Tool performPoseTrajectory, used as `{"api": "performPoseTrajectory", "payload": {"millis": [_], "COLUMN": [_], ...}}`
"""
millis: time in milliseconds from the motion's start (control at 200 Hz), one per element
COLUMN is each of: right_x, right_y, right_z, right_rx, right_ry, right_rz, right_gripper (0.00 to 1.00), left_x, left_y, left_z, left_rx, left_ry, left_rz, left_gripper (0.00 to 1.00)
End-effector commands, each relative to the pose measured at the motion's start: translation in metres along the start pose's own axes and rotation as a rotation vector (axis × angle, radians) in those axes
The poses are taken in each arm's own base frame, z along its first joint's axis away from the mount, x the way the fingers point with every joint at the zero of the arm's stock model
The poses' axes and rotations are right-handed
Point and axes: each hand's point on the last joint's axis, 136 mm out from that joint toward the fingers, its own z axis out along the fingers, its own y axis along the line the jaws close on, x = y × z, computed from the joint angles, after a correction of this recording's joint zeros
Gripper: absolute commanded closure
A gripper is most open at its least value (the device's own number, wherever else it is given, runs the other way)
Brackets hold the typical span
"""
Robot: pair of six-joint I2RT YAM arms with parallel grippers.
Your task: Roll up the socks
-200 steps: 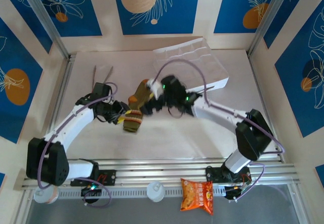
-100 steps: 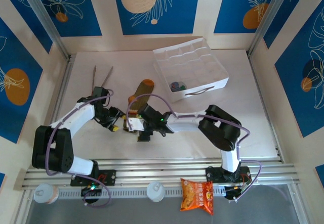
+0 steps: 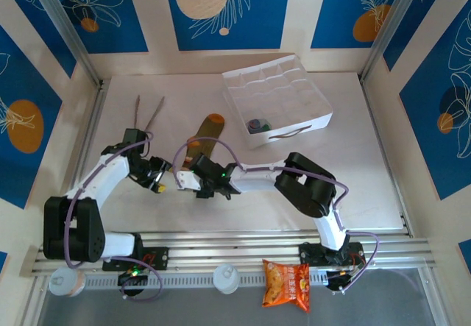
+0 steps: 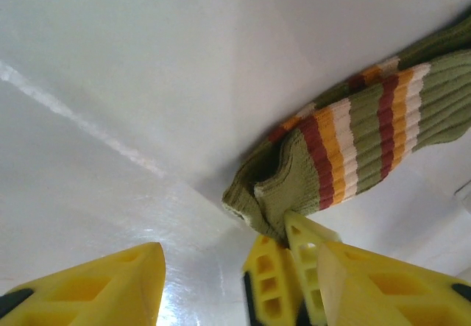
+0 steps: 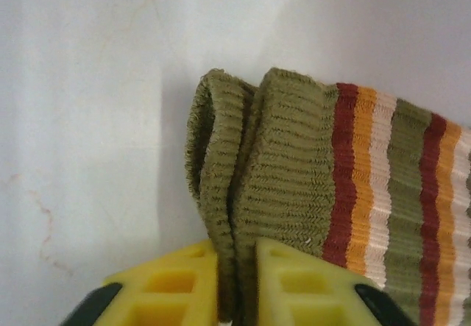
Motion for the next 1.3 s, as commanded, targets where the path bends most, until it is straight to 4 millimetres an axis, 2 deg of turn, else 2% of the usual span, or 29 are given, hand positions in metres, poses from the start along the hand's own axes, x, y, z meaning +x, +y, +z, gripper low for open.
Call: {"api": "performPoseTrajectory", "payload": {"millis": [0, 295, 440, 525, 765, 975, 1100, 1180, 1290], "right_x": [0.007, -0.002, -0.011, -0.009, 0.005, 0.011, 0.021, 0.024, 0.025], "right_y": [0.010, 0.030, 0.030, 0.025, 0.000, -0.013, -0.021, -0.026, -0.032], "right_z": [-0.004, -0.039, -0.053, -0.056, -0.047, -0.035, -0.023, -0.017, -0.010], "right_rx": [-0.049, -0.252, -0.396, -0.458, -0.592, -0.614, -0.605, -0.609, -0.595], "right_ry": [0.044, -0.017, -0.060, -0.055, 0.005, 0.051, 0.098, 0.118, 0.129], "right_rz": [0.058, 0.320, 0.477, 0.567, 0.803, 0.864, 0.926, 0.950, 0.960], "right_gripper": [1.00, 1.00, 1.00, 1.00, 1.00, 1.00, 1.00, 1.00, 1.00], "left_x": [0.008, 0.022, 0.031, 0.034, 0.039, 0.046, 0.048, 0.049, 0.049], "left_y": [0.007, 0.011, 0.017, 0.017, 0.006, -0.015, -0.028, -0.041, -0.048], "left_z": [-0.009, -0.014, -0.011, -0.012, -0.011, -0.002, 0.008, 0.014, 0.024], "left_rx": [0.001, 0.036, 0.041, 0.050, 0.096, 0.161, 0.186, 0.208, 0.187], "left_ry": [0.019, 0.045, 0.069, 0.067, 0.070, 0.090, 0.097, 0.103, 0.111], "left_rz": [-0.012, 0.005, 0.001, 0.005, 0.030, 0.085, 0.108, 0.129, 0.161], "left_gripper": [0.43, 0.44, 0.44, 0.44, 0.47, 0.54, 0.59, 0.63, 0.67]}}
